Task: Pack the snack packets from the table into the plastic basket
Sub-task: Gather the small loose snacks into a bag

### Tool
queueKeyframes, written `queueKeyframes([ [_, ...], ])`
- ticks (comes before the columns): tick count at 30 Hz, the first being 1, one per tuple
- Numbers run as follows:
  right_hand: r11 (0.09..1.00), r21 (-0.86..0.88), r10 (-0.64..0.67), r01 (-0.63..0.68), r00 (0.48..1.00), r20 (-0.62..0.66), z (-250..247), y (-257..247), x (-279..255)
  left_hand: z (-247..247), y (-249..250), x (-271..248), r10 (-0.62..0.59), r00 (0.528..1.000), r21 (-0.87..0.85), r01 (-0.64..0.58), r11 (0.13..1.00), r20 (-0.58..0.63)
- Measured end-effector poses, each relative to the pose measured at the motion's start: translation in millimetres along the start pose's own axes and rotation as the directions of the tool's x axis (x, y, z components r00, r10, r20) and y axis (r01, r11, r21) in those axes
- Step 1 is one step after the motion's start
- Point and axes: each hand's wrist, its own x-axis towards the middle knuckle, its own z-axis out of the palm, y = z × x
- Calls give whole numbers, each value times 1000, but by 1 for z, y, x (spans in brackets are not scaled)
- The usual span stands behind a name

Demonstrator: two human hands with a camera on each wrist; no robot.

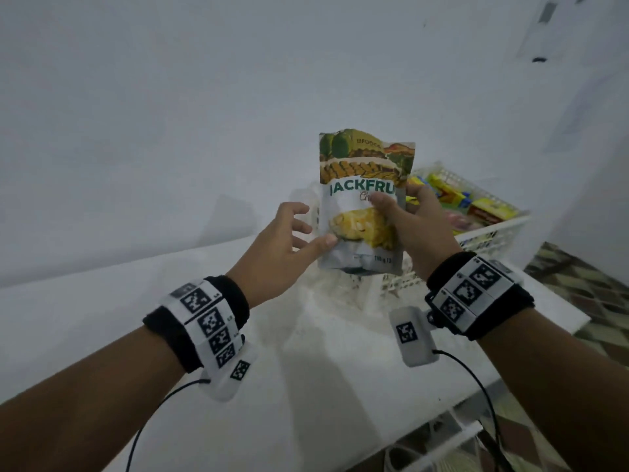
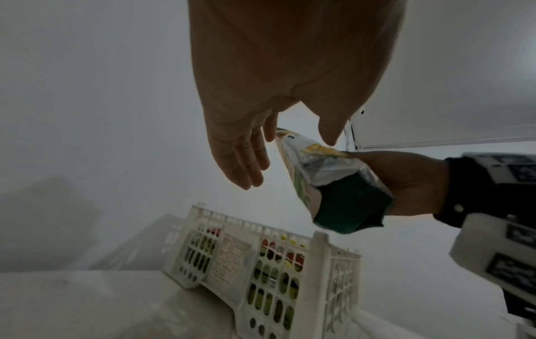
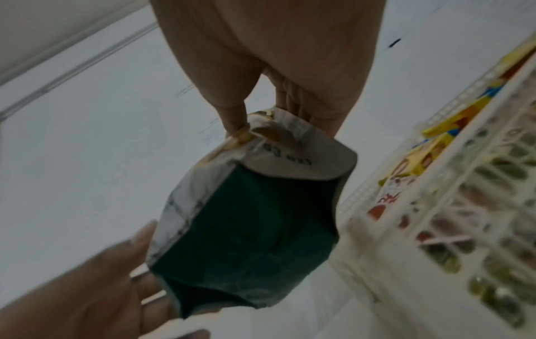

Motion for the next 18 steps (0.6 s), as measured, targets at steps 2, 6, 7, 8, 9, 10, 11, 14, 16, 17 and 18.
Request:
queueKeyframes([
  [2,1000,11,7,-7,1000,-13,-27,3,14,25,4,14,-20,1000,44,20,999,5],
  [6,1000,31,-3,3,1000,12,-80,12,53,71,9,50,-143,987,93,149,984,-69],
  [7,1000,30,-1,0,1000,19,-94,14,64,83,12,58,-186,979,88,194,977,-87],
  [8,1000,22,3,-3,1000,28,-106,17,75,94,14,66,-227,969,79,236,969,-101],
  [9,1000,9,5,-5,999,40,-117,20,85,105,17,74,-267,957,64,275,959,-108],
  [10,1000,-9,10,-9,999,54,-127,24,96,115,20,81,-312,944,40,317,948,-105],
  [11,1000,-26,14,-12,997,70,-135,28,106,125,25,87,-353,931,8,356,935,-95],
  [14,997,-81,27,-18,993,116,-154,44,137,148,30,100,-411,907,-58,407,912,-95],
  [16,995,-94,56,-44,990,128,-162,56,156,157,27,104,-420,898,-44,418,907,-133],
  [17,993,-97,73,-60,988,133,-164,59,162,160,22,104,-428,891,-35,428,903,-152],
  [18,993,-95,86,-73,987,139,-165,62,168,161,18,104,-429,887,-22,432,902,-170],
])
